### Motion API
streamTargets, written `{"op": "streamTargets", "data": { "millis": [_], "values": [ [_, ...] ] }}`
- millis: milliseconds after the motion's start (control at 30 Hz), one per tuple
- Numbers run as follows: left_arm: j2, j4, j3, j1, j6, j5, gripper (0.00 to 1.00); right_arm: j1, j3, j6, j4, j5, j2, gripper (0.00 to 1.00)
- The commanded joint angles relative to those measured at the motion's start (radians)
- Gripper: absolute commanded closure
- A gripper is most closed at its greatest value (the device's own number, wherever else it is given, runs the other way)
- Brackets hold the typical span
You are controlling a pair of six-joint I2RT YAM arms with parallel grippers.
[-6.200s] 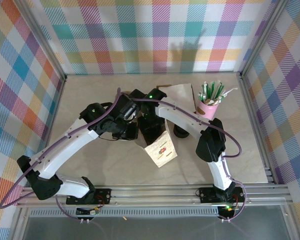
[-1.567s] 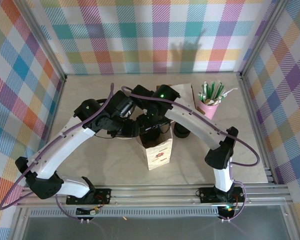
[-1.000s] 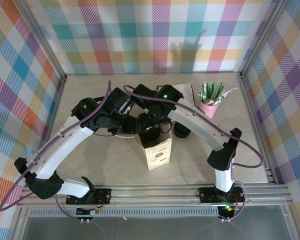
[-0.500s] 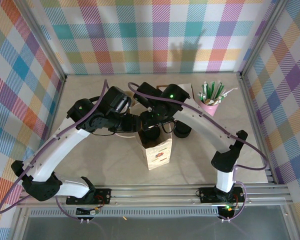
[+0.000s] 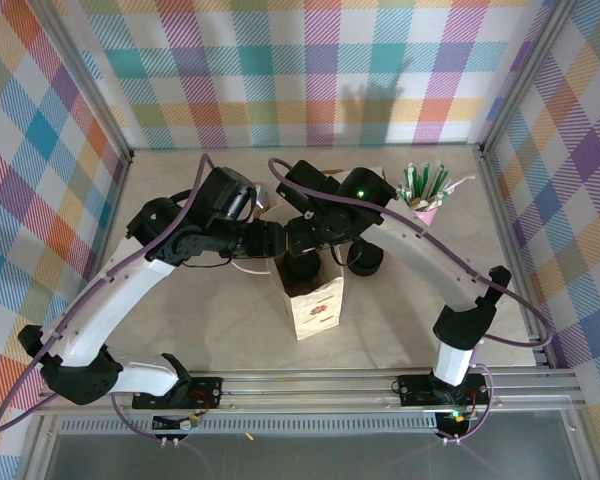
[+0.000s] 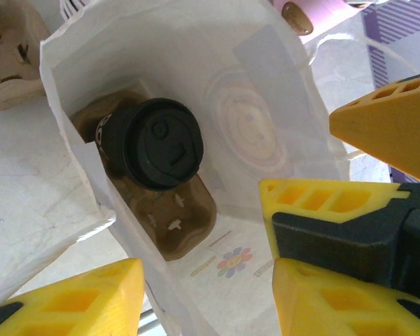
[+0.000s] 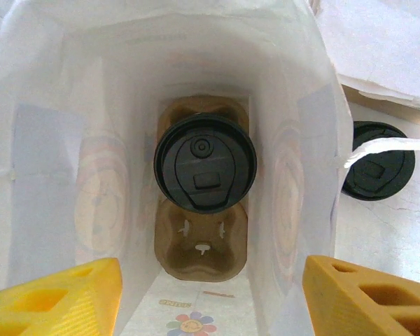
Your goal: Pack the takeout coffee
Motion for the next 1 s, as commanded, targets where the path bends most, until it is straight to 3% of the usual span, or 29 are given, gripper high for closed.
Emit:
{"op": "streamTargets", "data": {
  "millis": [0,167,267,400,667,967],
  "values": [
    [-0.030,0.133,0.035,0.017,0.032,0.001,0.49,0.024,0.033,0.001,0.003,-0.024,-0.042,0.31],
    [-0.066,0.194,0.018,0.018,0.133,-0.014,0.47,0.012,-0.008,-0.039,0.066,-0.030,-0.084,0.30],
    [-0.103,0.265,-0.020,0.016,0.185,-0.043,0.34,0.001,-0.043,-0.081,0.122,-0.045,-0.119,0.30],
    [-0.111,0.293,-0.021,0.016,0.263,-0.091,0.28,-0.026,-0.062,-0.112,0.141,-0.059,-0.152,0.29],
    [-0.085,0.260,0.012,0.015,0.392,-0.273,0.30,-0.104,0.040,-0.181,0.062,-0.068,-0.140,0.29],
    [-0.007,0.216,0.106,-0.015,0.468,-0.462,0.34,-0.279,0.078,-0.297,0.039,-0.180,-0.125,0.28]
  ]
}}
